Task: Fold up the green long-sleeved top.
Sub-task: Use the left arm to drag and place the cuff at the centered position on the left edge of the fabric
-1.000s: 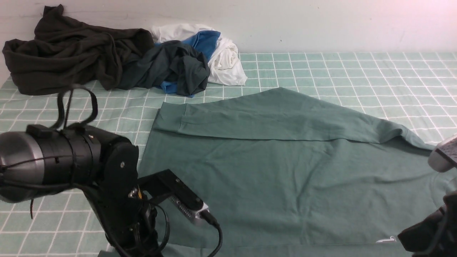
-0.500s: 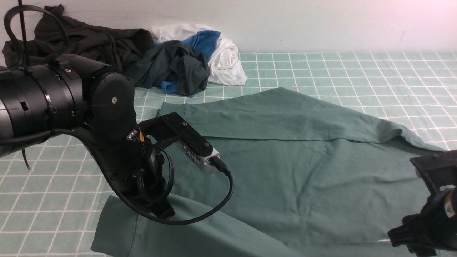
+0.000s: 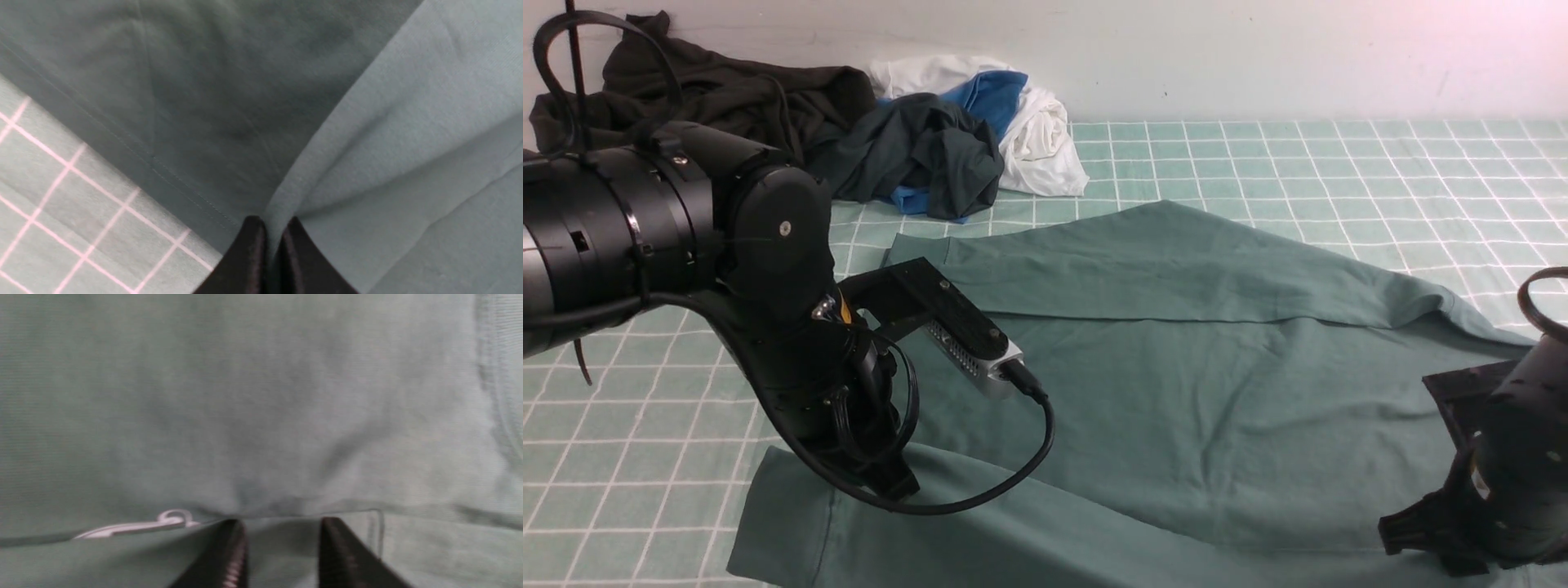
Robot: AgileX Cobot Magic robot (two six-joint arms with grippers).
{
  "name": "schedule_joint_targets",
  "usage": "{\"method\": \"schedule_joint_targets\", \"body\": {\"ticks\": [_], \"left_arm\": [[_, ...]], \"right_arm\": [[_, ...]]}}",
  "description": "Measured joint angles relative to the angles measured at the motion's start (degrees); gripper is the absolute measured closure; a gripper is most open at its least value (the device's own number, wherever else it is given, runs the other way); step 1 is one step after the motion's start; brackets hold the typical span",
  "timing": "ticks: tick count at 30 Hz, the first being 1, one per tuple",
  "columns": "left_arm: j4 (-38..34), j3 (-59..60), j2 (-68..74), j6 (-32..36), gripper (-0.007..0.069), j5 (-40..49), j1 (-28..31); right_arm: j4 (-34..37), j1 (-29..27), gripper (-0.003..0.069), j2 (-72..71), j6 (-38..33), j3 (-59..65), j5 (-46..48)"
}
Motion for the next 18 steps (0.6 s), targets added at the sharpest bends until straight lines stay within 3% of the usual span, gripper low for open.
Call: {"method": "schedule_joint_targets", "body": {"ticks": [3,5,18], "left_arm": [[0.19,-2.13,0.0,0.0,0.0615,0.46,0.0],[0.24,-4.41,0.0,0.0,0.0615,0.74,0.0],[5.51,-21.61,14.96,0.05,0.0614,1.6,0.0]], "right_arm": [[1.1,0.06,0.0615,-0.99,-0.62,0.23,-0.82],[0.4,0.0,0.0656,-2.16,-1.34,0.94,-0.13],[-1.5,0.0,0.0671,-20.35,-4.38,1.52,8.71]]}}
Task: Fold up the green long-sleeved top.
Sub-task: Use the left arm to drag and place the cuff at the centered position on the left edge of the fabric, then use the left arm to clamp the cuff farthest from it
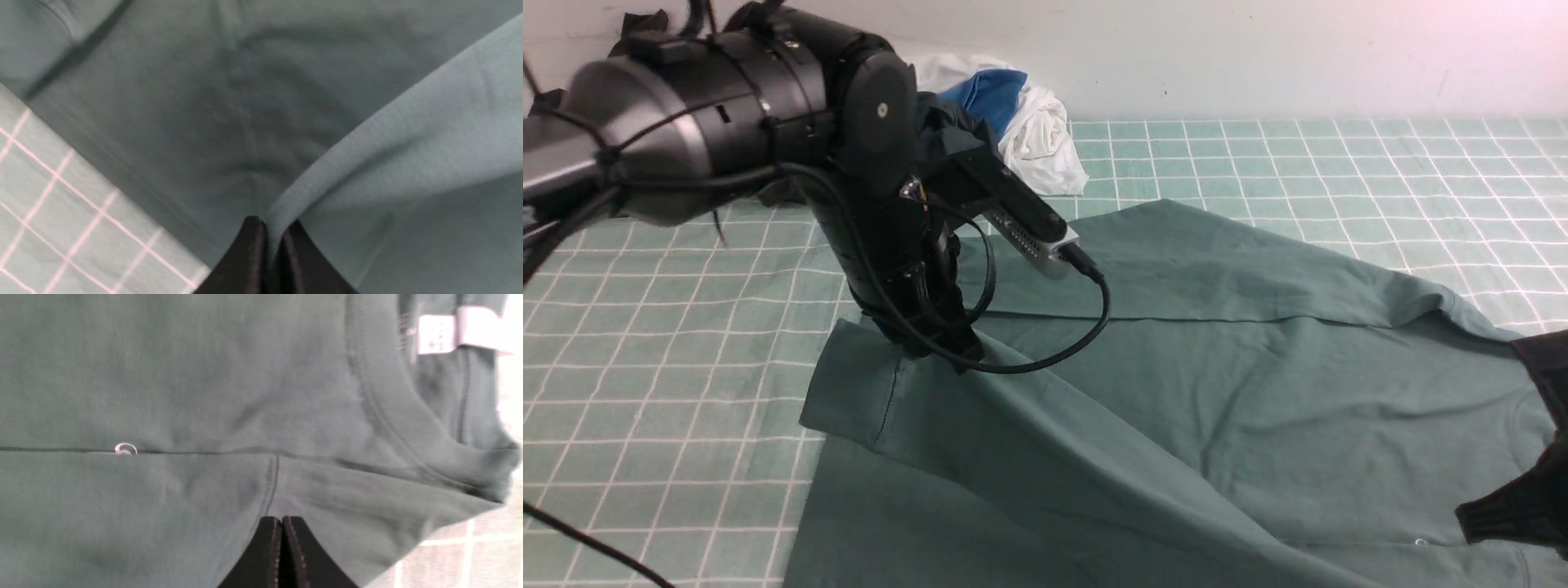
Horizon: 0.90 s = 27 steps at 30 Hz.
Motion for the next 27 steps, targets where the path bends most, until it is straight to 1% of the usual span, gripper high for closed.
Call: {"method": "schedule_joint_targets", "body": {"ticks": [3,5,7,10,12,13,15,16,18,20,21,22,23,25,27], "left_arm": [[1.92,-4.14,4.84,-0.12,0.0592,1.39,0.06],[1.99,-6.0,7.57,-0.17,0.0559,2.24,0.27],[2.03,-7.51,9.47,-0.8,0.0508,3.31,0.66],[2.03,-9.84,12.37,-3.37,0.0399,4.75,1.98],[1.91,-11.96,13.81,-5.9,0.0304,5.8,3.42],[1.77,-12.66,14.26,-6.84,0.0279,5.91,3.93],[0.56,-15.73,15.18,-9.38,0.0193,5.85,6.33],[0.56,-15.99,15.27,-9.38,0.0187,5.84,6.55],[-1.95,-18.83,16.13,-10.45,0.014,4.89,9.1],[-4.61,-20.8,17.3,-10.65,0.0125,2.84,11.21],[-6.75,-21.83,18.36,-10.71,0.0123,1.21,12.82],[-7.06,-22.11,18.75,-10.71,0.0121,0.66,13.04],[-9.39,-22.82,20.44,-11.37,0.0121,-1.99,14.9],[-10.39,-22.99,21.57,-11.94,0.0121,-3.64,15.79],[-11.88,-23.05,24.62,-13.35,0.0121,-8.2,17.57]], "right_arm": [[0.28,0.0,0.0671,-4.48,-0.62,0.0,0.73],[0.71,0.0,0.0671,-6.54,-0.94,0.0,1.56],[1.02,0.0,0.0671,-8.03,-1.63,0.04,1.96],[2.11,0.0,0.0671,-9.93,-3.1,0.04,2.45],[2.86,0.0,0.0671,-10.38,-4.07,-0.02,2.79],[3.21,0.0,0.0671,-10.38,-4.53,-0.18,2.85],[4.17,0.0,0.0671,-10.45,-5.99,-1.22,2.91],[4.26,0.0,0.0671,-10.45,-6.12,-1.52,2.86],[4.59,0.0,0.0671,-10.45,-7.2,-3.39,2.69],[4.76,0.0,0.0671,-10.45,-7.92,-5.29,2.11],[4.76,0.0,0.0671,-10.45,-8.25,-6.49,1.52],[4.76,0.0,0.0671,-10.45,-8.3,-6.69,1.4],[4.76,0.0,0.0671,-10.45,-8.85,-8.37,0.45],[4.82,0.0,0.0671,-10.45,-9.1,-9.33,-0.34],[4.82,0.0,0.0671,-10.45,-9.28,-10.5,-2.21]]}}
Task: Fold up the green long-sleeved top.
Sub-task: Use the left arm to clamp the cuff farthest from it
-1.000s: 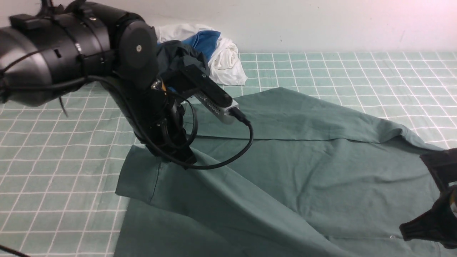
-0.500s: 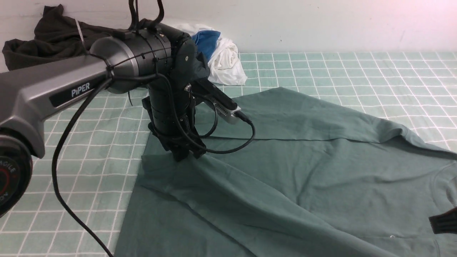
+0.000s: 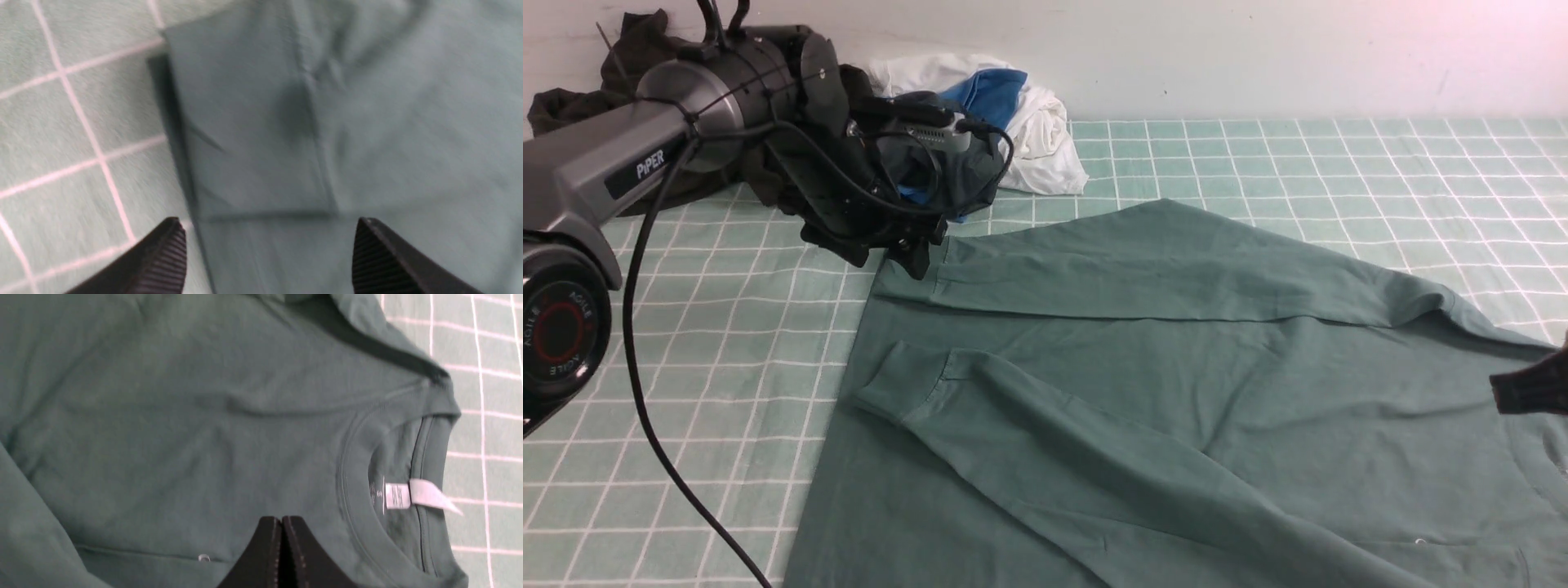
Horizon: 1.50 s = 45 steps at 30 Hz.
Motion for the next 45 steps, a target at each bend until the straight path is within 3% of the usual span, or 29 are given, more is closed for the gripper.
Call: {"method": "schedule_joint_targets", "body": {"ticks": [6,17,21,29,33,38,45], "left_arm": [[-0.96,-0.05,4.9,-1.33,0.0126,-5.99,1.35],[-1.46,-0.11,5.07,0.56,0.0368,-7.39,0.19],[-1.27,-0.11,5.07,0.73,0.036,-7.39,-0.26],[0.7,-0.11,5.07,0.83,0.0212,-7.39,-0.95],[1.58,-0.39,4.94,0.83,0.0197,-7.2,-0.95],[1.52,-0.5,4.83,0.78,0.0239,-7.14,-0.95],[1.55,-0.5,4.69,0.78,0.04,-6.1,-0.96]], "right_arm": [[-0.06,0.0,0.0671,0.0,0.0,-0.33,-2.76],[-0.1,0.0,0.0671,2.69,0.0,-0.33,-2.83],[-0.1,0.0,0.0671,3.53,0.0,-0.33,-2.68],[-0.33,0.0,0.0671,3.88,-0.32,-0.33,-2.46],[-0.54,0.0,0.0671,3.88,-0.42,-0.33,-2.46],[-0.72,0.0,0.0671,3.88,-0.42,-0.33,-2.89],[-0.72,0.0,0.0671,3.88,-0.42,-0.33,-2.89]]}}
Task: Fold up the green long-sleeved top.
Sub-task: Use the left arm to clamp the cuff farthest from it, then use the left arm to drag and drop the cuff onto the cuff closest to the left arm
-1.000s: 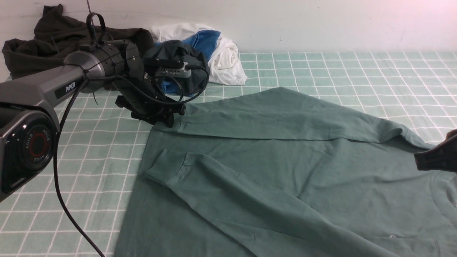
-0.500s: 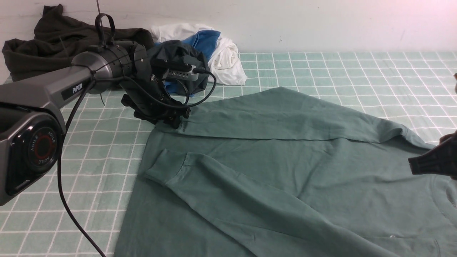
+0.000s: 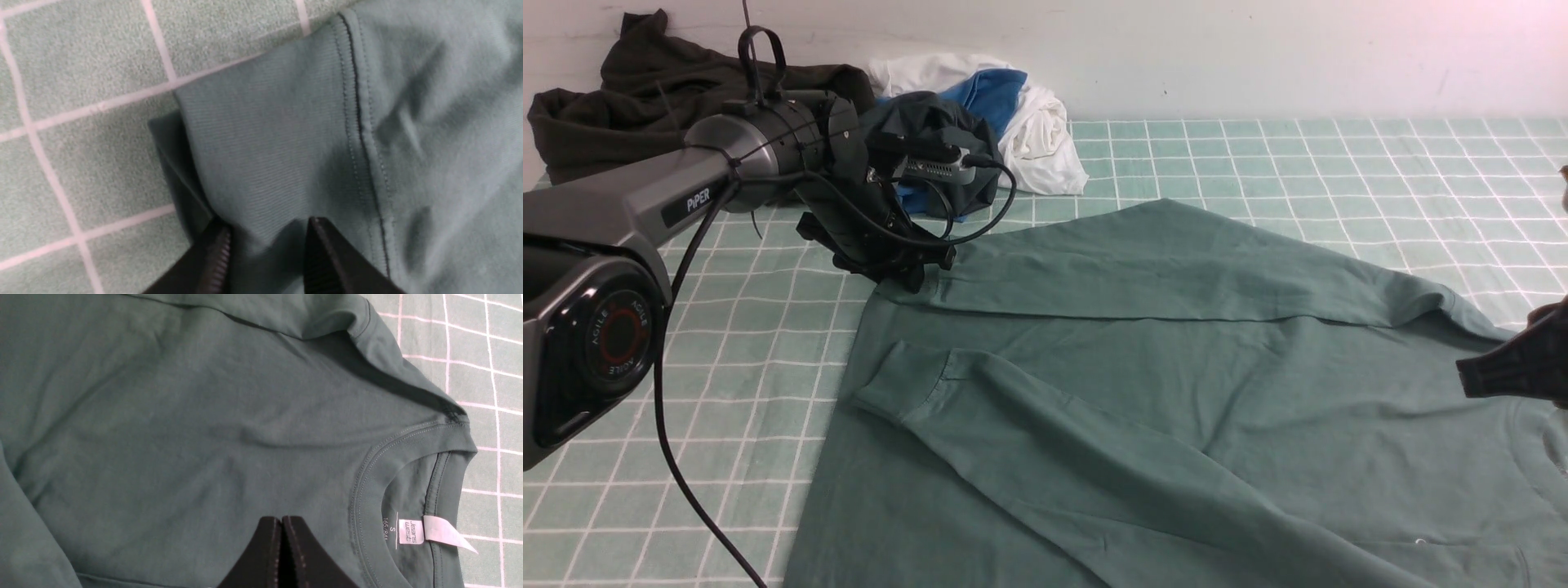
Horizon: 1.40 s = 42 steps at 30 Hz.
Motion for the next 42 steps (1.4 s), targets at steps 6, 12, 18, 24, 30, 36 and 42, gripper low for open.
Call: {"method": "schedule_joint_targets", "body": {"ticks": [6,12,18,24,30,36,42], "left_arm": [[2.02,-1.57,-1.62,0.05,0.0389,2.01,-0.05],[2.66,-2.68,-2.16,0.05,0.0267,3.12,-0.05],[2.61,-2.87,0.04,0.05,0.0228,3.35,-0.05],[2.61,-2.94,0.93,0.05,0.0284,3.53,-0.23],[2.61,-2.94,0.82,0.05,0.0501,3.53,-0.66],[2.61,-2.94,0.56,0.05,0.0604,3.82,-0.73],[0.0,-2.94,-4.85,0.05,0.0605,8.83,-0.73]], "right_arm": [[0.0,0.0,0.0672,0.0,0.0,0.0,0.0],[-0.05,0.0,0.0672,0.0,0.0,0.0,-0.25],[-0.11,0.0,0.0672,0.0,0.0,0.0,-0.43],[-0.17,0.0,0.0673,0.0,0.0,0.0,-0.43],[-0.22,0.0,0.0673,0.0,-0.05,0.0,-1.01],[-0.22,0.0,0.0673,0.0,-0.23,0.0,-1.01],[-1.67,0.0,0.0673,0.0,-1.33,0.0,-1.39]]}}
